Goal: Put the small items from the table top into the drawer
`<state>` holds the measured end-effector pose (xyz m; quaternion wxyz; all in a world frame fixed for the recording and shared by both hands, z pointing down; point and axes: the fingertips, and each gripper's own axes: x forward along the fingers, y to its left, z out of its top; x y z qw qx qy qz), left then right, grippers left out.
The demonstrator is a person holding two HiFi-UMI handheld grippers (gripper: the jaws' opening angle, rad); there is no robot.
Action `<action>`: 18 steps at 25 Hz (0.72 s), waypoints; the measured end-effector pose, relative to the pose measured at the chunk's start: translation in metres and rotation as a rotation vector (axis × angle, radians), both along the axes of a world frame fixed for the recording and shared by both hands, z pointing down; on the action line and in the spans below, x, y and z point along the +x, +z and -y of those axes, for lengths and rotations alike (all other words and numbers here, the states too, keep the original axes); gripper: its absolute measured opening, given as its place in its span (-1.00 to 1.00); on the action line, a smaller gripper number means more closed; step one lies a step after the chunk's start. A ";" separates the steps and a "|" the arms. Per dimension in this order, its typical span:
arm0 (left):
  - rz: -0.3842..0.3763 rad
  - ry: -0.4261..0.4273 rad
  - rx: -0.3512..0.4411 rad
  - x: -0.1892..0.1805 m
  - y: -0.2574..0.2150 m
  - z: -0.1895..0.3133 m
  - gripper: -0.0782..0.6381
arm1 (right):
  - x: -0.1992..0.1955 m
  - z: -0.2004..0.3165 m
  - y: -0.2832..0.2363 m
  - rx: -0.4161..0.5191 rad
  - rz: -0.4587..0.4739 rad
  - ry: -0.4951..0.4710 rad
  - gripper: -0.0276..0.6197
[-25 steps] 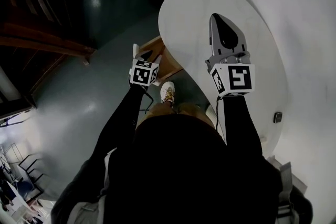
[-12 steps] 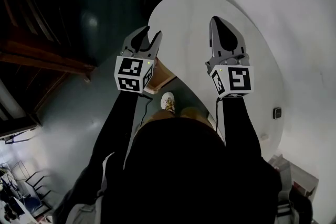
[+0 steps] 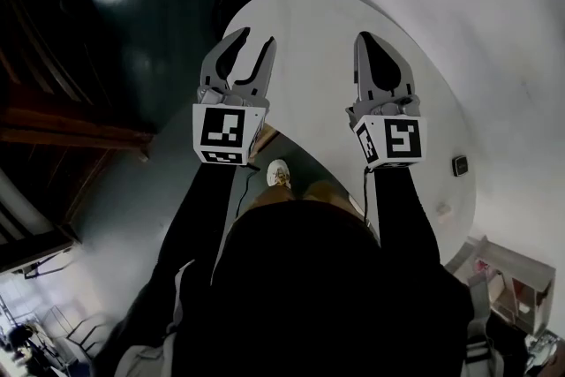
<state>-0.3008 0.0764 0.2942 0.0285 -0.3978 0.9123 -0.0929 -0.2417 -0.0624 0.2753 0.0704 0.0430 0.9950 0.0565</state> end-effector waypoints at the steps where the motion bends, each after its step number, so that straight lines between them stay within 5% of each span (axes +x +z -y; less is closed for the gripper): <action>1: 0.002 0.030 0.000 0.005 -0.001 0.014 -0.32 | 0.007 0.011 0.000 0.007 0.000 0.020 -0.83; 8: -0.016 0.286 0.001 0.058 0.008 0.139 -0.32 | 0.089 0.118 0.008 0.003 -0.024 0.258 -0.83; 18: -0.045 0.685 -0.014 0.197 0.027 0.301 -0.32 | 0.259 0.237 0.014 0.001 -0.042 0.641 -0.83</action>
